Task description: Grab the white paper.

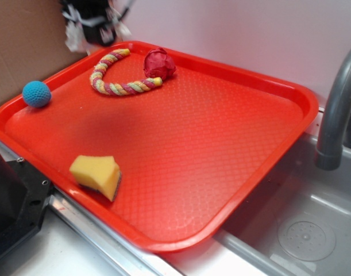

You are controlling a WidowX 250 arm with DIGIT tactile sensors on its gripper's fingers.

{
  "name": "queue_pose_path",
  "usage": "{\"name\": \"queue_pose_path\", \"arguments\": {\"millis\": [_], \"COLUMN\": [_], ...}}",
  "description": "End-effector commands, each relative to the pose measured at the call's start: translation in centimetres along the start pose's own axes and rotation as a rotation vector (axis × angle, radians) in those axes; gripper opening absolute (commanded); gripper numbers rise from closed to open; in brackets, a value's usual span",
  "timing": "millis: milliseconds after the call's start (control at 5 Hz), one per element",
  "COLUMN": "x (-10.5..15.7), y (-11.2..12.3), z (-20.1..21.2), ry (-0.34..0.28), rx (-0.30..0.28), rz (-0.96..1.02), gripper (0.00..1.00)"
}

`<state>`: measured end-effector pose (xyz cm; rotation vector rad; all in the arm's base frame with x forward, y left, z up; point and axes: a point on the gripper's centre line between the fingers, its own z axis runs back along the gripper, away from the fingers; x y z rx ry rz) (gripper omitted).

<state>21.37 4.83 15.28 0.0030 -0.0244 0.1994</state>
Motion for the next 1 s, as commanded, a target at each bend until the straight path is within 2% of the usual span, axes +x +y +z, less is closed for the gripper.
{"name": "queue_pose_path", "arguments": {"millis": [0, 200, 400, 800], "x": [-1.6, -2.9, -3.2, -2.2], "y": [-0.1, -3.1, -3.6, -3.8], "z": [6.6, 8.0, 7.6, 6.4], "ry": [-0.07, -0.119, -0.124, -0.106], "rx": [-0.115, -0.067, -0.048, -0.004], "rz": [0.082, 0.04, 0.034, 0.04], "gripper": [0.0, 0.0, 0.0, 0.0]}}
